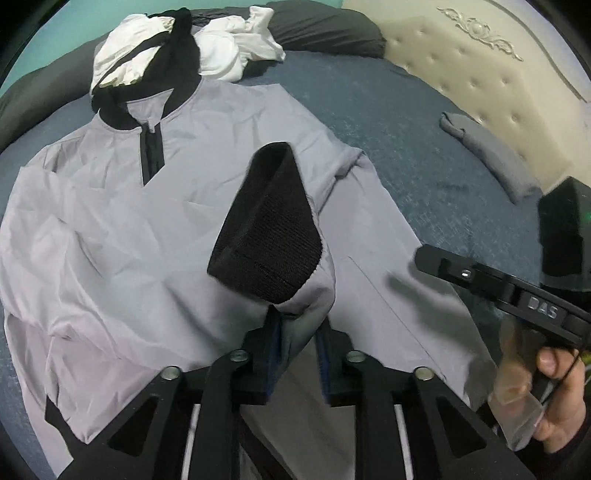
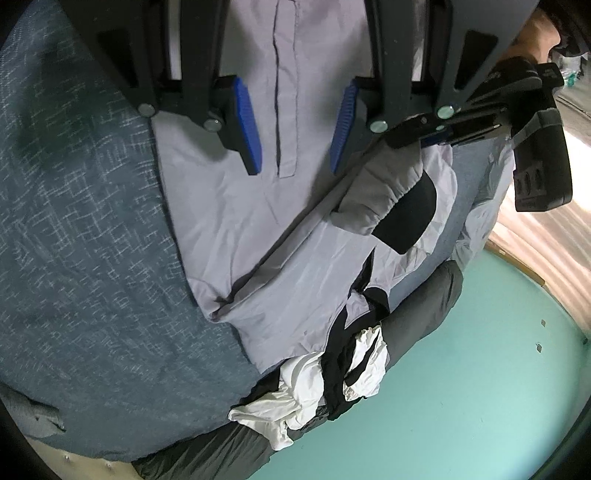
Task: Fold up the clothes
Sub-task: 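Carry the sleeve across the jacket body and open the left gripper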
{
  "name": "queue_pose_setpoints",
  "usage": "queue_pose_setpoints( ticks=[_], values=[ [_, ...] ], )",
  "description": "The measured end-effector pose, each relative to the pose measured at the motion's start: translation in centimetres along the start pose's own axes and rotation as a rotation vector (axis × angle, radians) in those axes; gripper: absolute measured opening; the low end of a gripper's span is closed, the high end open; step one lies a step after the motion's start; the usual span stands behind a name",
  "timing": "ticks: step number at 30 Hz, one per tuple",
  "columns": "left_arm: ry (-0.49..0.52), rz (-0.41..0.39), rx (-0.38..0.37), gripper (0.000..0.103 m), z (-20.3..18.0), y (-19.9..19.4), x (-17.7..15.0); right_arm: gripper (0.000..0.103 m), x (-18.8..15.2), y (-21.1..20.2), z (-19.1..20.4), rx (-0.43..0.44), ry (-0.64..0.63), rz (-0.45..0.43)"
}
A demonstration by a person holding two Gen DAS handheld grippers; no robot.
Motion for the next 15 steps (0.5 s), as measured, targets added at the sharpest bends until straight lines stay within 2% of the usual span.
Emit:
queue_pose_setpoints(
  ticks=[1, 2, 3, 5, 12, 15],
  values=[
    [-0.002, -0.008, -0.006, 0.037, 0.1, -0.5, 0.1, 0.038, -0.1, 0.1, 0.1, 0.009, 0.004, 0.003],
    [-0.008, -0.017, -0.020, 0.050, 0.2, -1.1, 0.3, 0.038, -0.2, 0.3, 0.2, 0.018, 0.008, 0.006],
    [-0.013, -0.026, -0.033, 0.056, 0.3, -1.7, 0.5, 0.038, -0.2, 0.4, 0.3, 0.027, 0.012, 0.009],
    [-0.017, -0.039, -0.043, 0.055, 0.5, -2.9, 0.5, 0.038, -0.4, 0.7, 0.6, 0.054, 0.028, 0.016],
    [-0.106, -0.049, 0.027, 0.055, 6.2, -4.0, -0.9, 0.039, -1.5, 2.0, 0.1, 0.061, 0.076, 0.059],
    [-0.145, -0.054, 0.057, 0.055, 8.6, -4.5, -1.6, 0.039, -1.7, 2.2, 0.0, 0.091, 0.110, 0.069]
  ],
)
Point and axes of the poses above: each gripper's, at about its wrist camera, not at the fingertips, and y roughly the way its jaws point, z to its left, x to its top, the point moved 10 cm from there along y, roughly the way its jaws point, and after that the axes turned 5 degrees about -y, right-handed, at the moved point
